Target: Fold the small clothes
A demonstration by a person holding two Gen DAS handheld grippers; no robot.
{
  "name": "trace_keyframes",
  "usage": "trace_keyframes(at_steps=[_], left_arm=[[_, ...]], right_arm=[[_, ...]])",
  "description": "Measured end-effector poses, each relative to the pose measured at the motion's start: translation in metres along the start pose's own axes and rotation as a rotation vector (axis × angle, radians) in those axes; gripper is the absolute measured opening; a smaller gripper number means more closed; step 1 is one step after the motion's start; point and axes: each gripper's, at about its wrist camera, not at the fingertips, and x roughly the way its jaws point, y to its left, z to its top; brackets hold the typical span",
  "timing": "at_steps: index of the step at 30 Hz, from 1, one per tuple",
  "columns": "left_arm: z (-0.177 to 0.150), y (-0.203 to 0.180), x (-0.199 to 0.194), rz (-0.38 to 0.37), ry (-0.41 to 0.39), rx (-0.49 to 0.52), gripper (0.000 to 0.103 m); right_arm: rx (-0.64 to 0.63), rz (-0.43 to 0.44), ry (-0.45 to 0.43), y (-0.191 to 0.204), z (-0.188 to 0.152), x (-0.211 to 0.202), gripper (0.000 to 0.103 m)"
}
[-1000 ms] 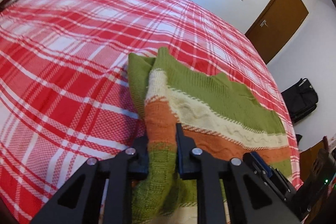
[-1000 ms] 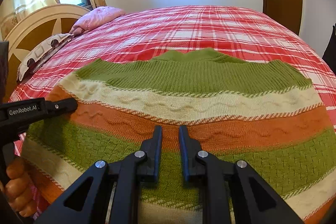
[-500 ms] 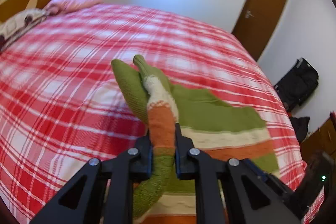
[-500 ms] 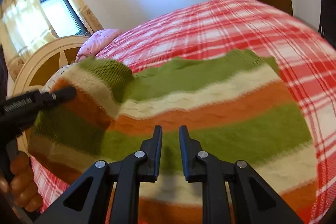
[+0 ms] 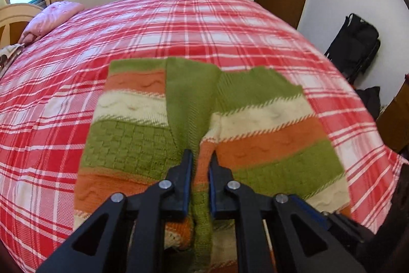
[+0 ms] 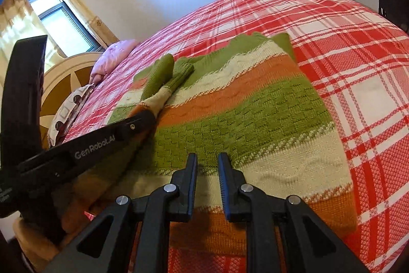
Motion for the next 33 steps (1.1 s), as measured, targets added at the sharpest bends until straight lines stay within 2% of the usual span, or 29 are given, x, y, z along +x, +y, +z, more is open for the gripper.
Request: trace_keyframes(at_steps=[3, 6, 8, 9, 10, 12, 14, 15, 17, 19, 24, 29, 31, 33], left_arm=[[0.0, -0.003, -0.007, 0.004, 0.003, 0.008, 0.015], [-0.003, -0.006, -0.02, -0.037, 0.011, 0.005, 0.029], [-0.007, -0.008, -0.033, -0.049, 0.002, 0.003, 0.065], [-0.01, -0.009, -0.042, -0.051, -0.019, 0.006, 0.07], [-0.013, -0.007, -0.053, -0.057, -0.052, 0.012, 0.071], [-0.017, -0.002, -0.069, -0.056, -0.091, 0.026, 0.071], [-0.02, 0.015, -0.082, -0.054, -0.118, -0.001, 0.074], [-0.023, 0.03, -0.087, -0.051, -0.131, -0.04, 0.075], [-0.025, 0.057, -0.088, -0.026, -0.145, -0.108, 0.078], [-0.028, 0.08, -0.084, 0.005, -0.139, -0.158, 0.078], [-0.036, 0.13, -0.059, 0.071, -0.094, -0.281, 0.078], [-0.048, 0.147, -0.037, 0.077, -0.074, -0.354, 0.078], [-0.054, 0.149, -0.032, 0.064, -0.061, -0.368, 0.078], [-0.059, 0.15, -0.023, 0.061, -0.042, -0.37, 0.078]], right_arm=[[0.014, 0.008, 0.004, 0.0, 0.001, 0.0, 0.018], [0.05, 0.037, 0.028, -0.009, 0.006, 0.001, 0.018], [0.114, 0.068, 0.061, -0.016, 0.01, -0.001, 0.018], [0.15, 0.082, 0.069, -0.019, 0.011, -0.003, 0.018], [0.183, 0.099, 0.072, -0.022, 0.012, -0.006, 0.018], [0.258, 0.177, 0.05, -0.027, 0.017, -0.016, 0.032], [0.302, 0.231, 0.005, -0.025, 0.023, -0.026, 0.068], [0.303, 0.24, -0.013, -0.022, 0.025, -0.029, 0.073], [0.261, 0.255, -0.044, -0.007, 0.033, -0.031, 0.073], [0.207, 0.231, -0.032, 0.008, 0.039, -0.024, 0.073], [0.106, 0.18, 0.001, 0.041, 0.054, 0.019, 0.073], [0.09, 0.147, 0.079, 0.058, 0.054, 0.074, 0.073], [0.003, 0.102, 0.044, 0.071, 0.051, 0.078, 0.073], [-0.111, 0.043, 0.04, 0.089, 0.048, 0.082, 0.053]])
